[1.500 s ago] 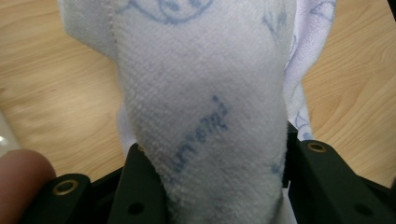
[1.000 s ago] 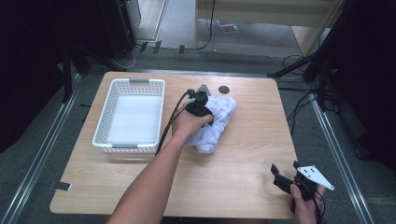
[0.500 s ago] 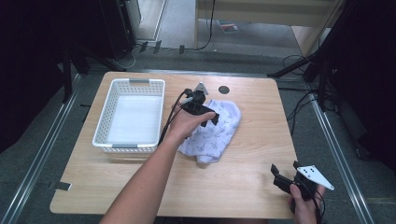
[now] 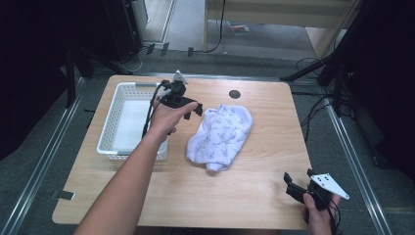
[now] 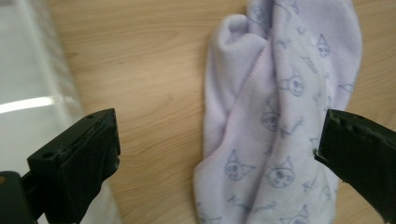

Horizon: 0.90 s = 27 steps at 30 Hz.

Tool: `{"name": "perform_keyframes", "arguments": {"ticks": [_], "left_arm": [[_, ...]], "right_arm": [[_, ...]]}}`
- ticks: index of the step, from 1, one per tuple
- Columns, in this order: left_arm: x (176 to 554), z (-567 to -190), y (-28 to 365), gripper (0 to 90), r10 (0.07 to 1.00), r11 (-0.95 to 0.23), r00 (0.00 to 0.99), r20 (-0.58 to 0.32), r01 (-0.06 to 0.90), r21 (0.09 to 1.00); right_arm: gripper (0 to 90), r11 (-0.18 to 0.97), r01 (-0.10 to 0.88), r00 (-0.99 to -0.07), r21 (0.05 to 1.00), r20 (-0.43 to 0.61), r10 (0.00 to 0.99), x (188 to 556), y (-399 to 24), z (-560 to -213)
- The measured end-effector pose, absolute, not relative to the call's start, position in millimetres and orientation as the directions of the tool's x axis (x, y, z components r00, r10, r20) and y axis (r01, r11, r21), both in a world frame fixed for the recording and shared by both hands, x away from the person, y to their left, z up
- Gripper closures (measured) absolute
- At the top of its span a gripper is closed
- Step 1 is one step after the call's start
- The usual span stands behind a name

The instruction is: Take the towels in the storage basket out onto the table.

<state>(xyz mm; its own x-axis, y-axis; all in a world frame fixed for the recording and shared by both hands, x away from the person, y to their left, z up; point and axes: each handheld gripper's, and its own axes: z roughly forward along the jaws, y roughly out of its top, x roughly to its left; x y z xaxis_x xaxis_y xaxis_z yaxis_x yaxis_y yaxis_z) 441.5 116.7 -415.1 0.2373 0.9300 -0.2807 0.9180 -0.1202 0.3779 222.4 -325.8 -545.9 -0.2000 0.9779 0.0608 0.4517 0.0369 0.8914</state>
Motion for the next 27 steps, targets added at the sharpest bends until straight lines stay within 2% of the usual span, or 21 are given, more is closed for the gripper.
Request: {"name": "perform_keyframes", "arguments": {"ticks": [16,22,27], "left_arm": [[422.4,-403.2,207.5,0.0,0.958,-0.012,0.124,-0.258,0.917,0.399],[412.3,-411.3,226.8,0.0,0.971,-0.010,0.101,-0.215,0.922,0.388],[402.7,-417.2,237.3,0.0,0.969,0.007,0.091,-0.231,0.921,0.391]], "right_arm": [[13.2,0.036,0.454,-0.191,0.890,0.058,0.980,222.6,-325.5,-545.9],[13.2,0.037,0.454,-0.193,0.890,0.058,0.980,222.9,-325.7,-546.0],[13.2,0.039,0.455,-0.191,0.890,0.055,0.980,223.0,-325.3,-546.1]]}}
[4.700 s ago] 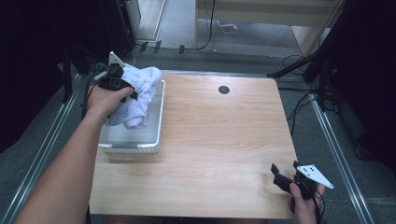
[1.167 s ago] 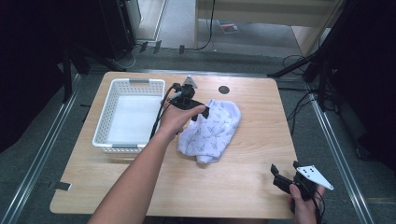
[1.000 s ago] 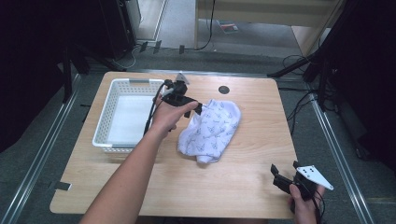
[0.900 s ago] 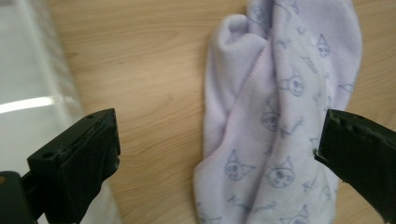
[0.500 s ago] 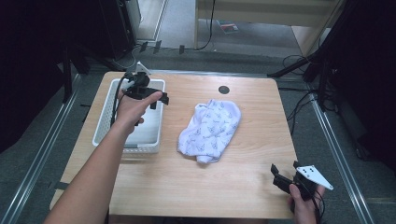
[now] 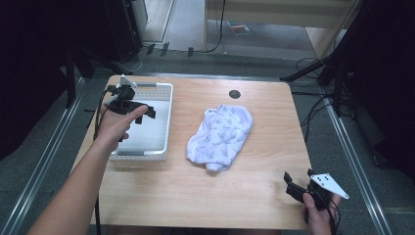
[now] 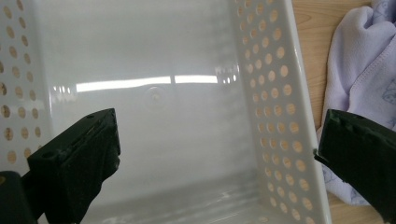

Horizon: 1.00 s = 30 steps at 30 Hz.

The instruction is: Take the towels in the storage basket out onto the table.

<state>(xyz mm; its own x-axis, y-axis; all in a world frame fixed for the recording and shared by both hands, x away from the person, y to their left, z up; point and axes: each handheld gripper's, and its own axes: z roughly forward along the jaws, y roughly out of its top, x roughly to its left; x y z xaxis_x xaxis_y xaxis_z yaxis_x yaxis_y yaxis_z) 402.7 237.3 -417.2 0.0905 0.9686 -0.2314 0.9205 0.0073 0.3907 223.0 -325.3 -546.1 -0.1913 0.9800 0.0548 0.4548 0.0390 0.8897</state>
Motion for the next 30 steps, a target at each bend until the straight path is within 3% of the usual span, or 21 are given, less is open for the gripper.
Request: {"name": "perform_keyframes", "arguments": {"ticks": [9,12,19,30], "left_arm": [[370.8,-425.6,250.4,0.0,0.963,0.022,0.107,-0.246,0.883,0.469],[349.8,-428.9,256.1,0.0,0.954,0.081,0.090,-0.287,0.842,0.533],[315.6,-442.4,263.1,0.0,0.958,0.085,0.102,-0.267,0.790,0.608],[254.7,-469.3,266.1,0.0,0.965,0.106,0.124,-0.231,0.622,0.776]], "right_arm": [[13.2,0.028,0.460,-0.181,0.888,0.062,0.982,223.0,-325.6,-545.9],[13.2,0.033,0.455,-0.178,0.890,0.054,0.983,222.7,-325.1,-546.0],[13.2,0.036,0.453,-0.174,0.891,0.049,0.983,222.6,-324.8,-546.0],[13.2,0.034,0.453,-0.170,0.891,0.049,0.984,222.6,-324.8,-546.0]]}}
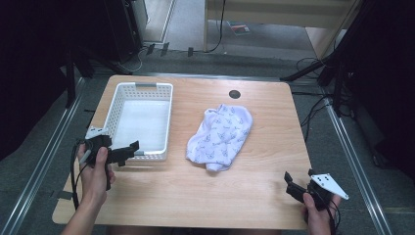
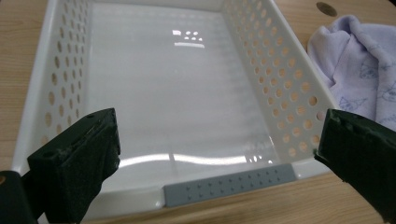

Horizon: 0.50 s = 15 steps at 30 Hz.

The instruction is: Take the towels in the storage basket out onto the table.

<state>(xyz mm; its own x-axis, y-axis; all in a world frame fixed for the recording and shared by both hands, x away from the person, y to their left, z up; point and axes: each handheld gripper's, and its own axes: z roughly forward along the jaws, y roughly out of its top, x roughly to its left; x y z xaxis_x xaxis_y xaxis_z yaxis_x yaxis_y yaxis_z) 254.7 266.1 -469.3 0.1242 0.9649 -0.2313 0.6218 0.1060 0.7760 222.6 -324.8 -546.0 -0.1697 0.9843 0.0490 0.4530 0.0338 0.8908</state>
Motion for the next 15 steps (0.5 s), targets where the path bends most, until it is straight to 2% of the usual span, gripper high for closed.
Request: {"name": "perform_keyframes", "arguments": {"ticks": [7,15], "left_arm": [[227.6,-489.5,286.5,0.0,0.973,0.160,0.064,-0.222,0.506,0.848],[209.6,-514.6,311.0,0.0,0.976,0.182,0.029,-0.214,0.422,0.888]], "right_arm": [[13.2,0.034,0.453,-0.170,0.891,0.049,0.984,222.5,-324.8,-545.9],[13.1,0.020,0.450,-0.167,0.893,0.063,0.984,222.4,-326.4,-545.9]]}}
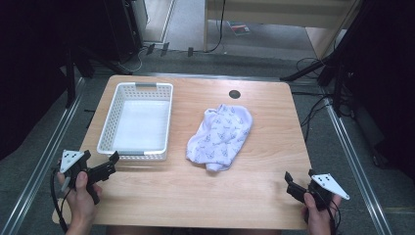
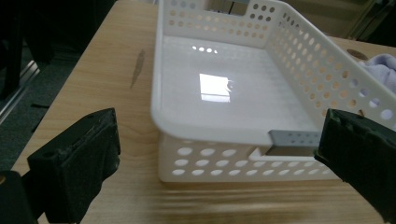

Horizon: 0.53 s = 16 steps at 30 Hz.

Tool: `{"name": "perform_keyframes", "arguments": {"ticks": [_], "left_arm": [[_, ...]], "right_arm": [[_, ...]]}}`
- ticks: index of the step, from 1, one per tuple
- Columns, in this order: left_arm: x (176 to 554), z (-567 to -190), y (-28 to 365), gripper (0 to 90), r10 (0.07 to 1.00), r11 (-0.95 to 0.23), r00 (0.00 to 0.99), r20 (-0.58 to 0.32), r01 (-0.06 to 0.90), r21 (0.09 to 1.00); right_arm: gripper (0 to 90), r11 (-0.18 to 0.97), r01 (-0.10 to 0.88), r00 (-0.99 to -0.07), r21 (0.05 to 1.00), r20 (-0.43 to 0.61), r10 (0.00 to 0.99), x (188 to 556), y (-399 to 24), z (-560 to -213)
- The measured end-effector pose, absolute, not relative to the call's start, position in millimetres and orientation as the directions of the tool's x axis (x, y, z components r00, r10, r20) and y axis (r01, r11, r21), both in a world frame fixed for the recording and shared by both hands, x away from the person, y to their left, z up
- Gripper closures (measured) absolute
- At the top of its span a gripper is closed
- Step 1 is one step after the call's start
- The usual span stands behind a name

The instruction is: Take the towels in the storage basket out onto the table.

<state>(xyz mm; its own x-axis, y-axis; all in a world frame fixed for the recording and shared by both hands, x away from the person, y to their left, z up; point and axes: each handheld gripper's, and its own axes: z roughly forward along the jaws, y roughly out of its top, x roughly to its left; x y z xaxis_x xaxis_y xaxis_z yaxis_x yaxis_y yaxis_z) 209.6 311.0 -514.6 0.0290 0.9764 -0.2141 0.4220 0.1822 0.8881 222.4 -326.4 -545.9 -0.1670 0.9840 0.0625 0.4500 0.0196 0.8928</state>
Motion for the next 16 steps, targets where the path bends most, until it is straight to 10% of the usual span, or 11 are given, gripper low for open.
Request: {"name": "perform_keyframes", "arguments": {"ticks": [16], "left_arm": [[204.2,-546.9,329.3,0.0,0.972,0.233,-0.073,-0.222,0.400,0.886]], "right_arm": [[13.1,0.014,0.455,-0.147,0.890,0.059,0.987,222.7,-325.9,-546.0]]}}
